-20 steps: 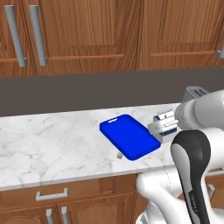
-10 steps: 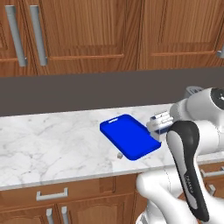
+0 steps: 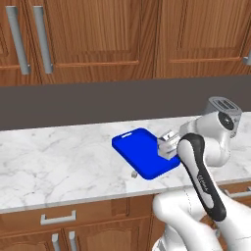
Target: Take out the milk from the fridge and place it on the tray on the counter. Then take the sugar cube near the tray and place it in the tray.
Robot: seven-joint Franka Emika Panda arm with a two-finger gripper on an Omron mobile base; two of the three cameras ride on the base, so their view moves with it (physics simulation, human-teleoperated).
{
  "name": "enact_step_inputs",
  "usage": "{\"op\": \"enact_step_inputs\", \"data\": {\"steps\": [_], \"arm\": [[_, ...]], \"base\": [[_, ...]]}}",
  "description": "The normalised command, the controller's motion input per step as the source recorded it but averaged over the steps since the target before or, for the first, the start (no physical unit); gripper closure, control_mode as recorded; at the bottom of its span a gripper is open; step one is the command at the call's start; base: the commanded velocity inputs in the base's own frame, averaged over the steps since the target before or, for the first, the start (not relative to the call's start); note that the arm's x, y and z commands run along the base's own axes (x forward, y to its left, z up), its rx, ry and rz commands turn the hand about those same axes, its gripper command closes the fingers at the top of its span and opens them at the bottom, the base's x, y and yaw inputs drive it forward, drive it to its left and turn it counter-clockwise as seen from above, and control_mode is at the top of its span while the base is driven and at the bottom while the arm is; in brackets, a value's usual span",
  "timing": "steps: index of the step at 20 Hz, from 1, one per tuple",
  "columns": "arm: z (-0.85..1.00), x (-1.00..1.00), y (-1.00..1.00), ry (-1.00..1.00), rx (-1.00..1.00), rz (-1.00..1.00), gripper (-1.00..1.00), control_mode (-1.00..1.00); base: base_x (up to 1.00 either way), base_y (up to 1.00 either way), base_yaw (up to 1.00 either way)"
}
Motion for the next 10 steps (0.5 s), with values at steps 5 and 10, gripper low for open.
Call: {"op": "enact_step_inputs", "data": {"steps": [5,10], "arm": [[-0.48,0.96,-0.05,-0.01,0.00,0.16,1.00,-1.00],[-0.35,0.90,-0.03,0.18,0.00,0.05,1.00,-1.00]], "base": [[0.00,0.00,0.00],[0.00,0.00,0.00]]}}
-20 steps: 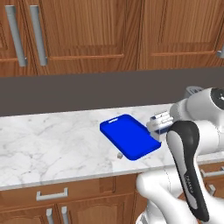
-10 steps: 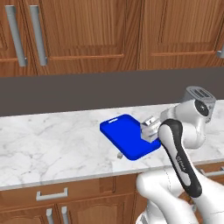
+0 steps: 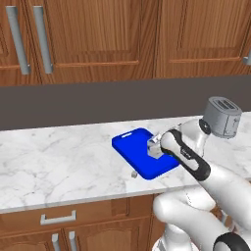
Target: Take out the milk from the fridge and place it on the tray on the counter. Then take the sugar cube near the tray and place it in the tray.
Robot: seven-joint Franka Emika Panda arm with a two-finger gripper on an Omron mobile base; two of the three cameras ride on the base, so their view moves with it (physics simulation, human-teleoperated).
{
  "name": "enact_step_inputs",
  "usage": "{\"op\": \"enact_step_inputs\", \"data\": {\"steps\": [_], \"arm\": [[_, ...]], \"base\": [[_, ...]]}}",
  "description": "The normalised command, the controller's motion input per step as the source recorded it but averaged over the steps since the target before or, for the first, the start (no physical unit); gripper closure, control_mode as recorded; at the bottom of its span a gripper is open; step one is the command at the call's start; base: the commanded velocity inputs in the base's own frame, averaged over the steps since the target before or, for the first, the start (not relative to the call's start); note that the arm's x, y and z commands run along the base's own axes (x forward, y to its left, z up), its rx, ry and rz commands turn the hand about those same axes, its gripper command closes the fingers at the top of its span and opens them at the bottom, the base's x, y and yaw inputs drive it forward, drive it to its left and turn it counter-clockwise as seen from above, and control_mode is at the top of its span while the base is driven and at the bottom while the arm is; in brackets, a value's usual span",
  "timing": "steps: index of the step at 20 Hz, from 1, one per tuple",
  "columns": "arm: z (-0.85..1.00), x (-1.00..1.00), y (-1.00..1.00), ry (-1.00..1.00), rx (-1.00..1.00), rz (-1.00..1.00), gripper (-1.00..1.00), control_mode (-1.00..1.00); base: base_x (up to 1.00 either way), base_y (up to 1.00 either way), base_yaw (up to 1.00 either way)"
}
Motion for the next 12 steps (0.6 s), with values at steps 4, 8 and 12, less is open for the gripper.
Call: {"op": "enact_step_inputs", "data": {"steps": [4,8,12], "arm": [[-0.12,0.63,0.00,0.12,0.00,0.00,1.00,-1.00],[-0.15,0.53,-0.02,0.00,0.00,0.02,1.00,-1.00],[-0.29,0.39,-0.05,-0.01,0.00,0.05,1.00,-1.00]], "base": [[0.00,0.00,0.00],[0.00,0.00,0.00],[0.00,0.00,0.00]]}}
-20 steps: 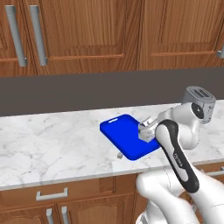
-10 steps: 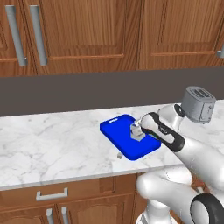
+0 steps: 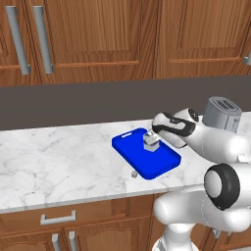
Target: Take out the milk from the fridge and place it on the tray on the counter. Then take the sugar cube near the tray and place it in the tray.
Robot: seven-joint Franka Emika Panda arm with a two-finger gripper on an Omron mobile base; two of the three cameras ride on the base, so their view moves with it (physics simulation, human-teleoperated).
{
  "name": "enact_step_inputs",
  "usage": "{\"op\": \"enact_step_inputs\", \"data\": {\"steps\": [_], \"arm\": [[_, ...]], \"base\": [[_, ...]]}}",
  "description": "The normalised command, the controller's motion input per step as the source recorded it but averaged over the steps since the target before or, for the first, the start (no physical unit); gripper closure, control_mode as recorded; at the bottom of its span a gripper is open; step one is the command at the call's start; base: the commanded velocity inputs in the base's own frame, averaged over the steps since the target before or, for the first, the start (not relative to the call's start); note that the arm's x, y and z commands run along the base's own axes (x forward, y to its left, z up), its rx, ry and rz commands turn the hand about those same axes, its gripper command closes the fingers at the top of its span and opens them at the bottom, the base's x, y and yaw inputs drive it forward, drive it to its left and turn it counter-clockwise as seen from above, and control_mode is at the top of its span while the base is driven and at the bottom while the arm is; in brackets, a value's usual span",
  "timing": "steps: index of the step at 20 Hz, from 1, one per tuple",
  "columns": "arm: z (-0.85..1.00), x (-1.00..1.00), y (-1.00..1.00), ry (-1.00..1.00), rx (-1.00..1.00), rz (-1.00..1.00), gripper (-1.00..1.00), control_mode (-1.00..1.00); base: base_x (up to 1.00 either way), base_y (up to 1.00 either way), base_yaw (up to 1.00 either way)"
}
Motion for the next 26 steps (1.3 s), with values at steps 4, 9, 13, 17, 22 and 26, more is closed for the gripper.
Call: {"op": "enact_step_inputs", "data": {"steps": [4,9,13,17,22,26], "arm": [[-0.37,0.26,-0.08,0.00,0.00,0.04,1.00,-1.00],[-0.36,0.32,-0.03,0.00,0.00,0.04,1.00,-1.00],[-0.21,0.36,0.00,0.00,0.00,0.01,1.00,-1.00],[-0.34,0.31,0.00,0.00,0.00,0.00,1.00,-1.00],[-0.40,0.17,0.00,0.00,0.00,0.00,1.00,-1.00],[-0.37,0.05,0.00,0.00,0.00,0.00,1.00,-1.00]], "base": [[0.00,0.00,0.00],[0.00,0.00,0.00],[0.00,0.00,0.00],[0.00,0.00,0.00],[0.00,0.00,0.00],[0.00,0.00,0.00]]}}
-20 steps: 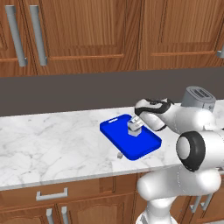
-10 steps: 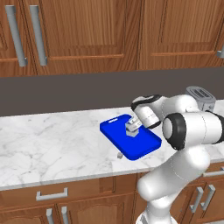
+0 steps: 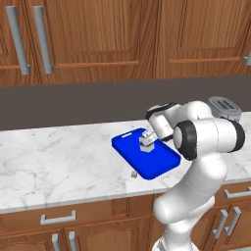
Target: Take out the milk from the fridge and place it on the tray on the counter. Then take the sugar cube near the tray and place it in the tray.
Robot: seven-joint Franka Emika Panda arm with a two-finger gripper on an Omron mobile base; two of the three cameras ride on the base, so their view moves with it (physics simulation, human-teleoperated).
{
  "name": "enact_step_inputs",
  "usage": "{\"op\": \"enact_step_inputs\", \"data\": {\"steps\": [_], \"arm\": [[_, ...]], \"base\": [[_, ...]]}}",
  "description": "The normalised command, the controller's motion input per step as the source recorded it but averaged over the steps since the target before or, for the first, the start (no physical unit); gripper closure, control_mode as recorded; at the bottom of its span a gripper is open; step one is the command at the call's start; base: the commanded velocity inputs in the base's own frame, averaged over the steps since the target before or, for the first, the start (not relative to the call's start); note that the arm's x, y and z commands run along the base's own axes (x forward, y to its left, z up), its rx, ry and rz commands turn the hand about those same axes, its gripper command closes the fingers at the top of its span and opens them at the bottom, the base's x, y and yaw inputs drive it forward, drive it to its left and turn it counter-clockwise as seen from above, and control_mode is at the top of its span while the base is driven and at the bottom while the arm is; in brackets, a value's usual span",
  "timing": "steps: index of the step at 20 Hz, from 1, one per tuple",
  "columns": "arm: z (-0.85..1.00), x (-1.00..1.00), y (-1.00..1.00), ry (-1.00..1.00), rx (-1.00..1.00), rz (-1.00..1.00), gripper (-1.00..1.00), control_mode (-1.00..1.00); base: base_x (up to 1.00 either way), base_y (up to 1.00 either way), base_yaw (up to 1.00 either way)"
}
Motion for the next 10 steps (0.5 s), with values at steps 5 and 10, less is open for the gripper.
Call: {"op": "enact_step_inputs", "data": {"steps": [5,10], "arm": [[-0.16,-0.06,-0.02,-0.04,0.00,0.00,-1.00,-1.00],[0.00,-0.07,0.00,-0.11,0.00,0.00,-1.00,-1.00]], "base": [[0.00,0.00,0.00],[0.00,0.00,0.00]]}}
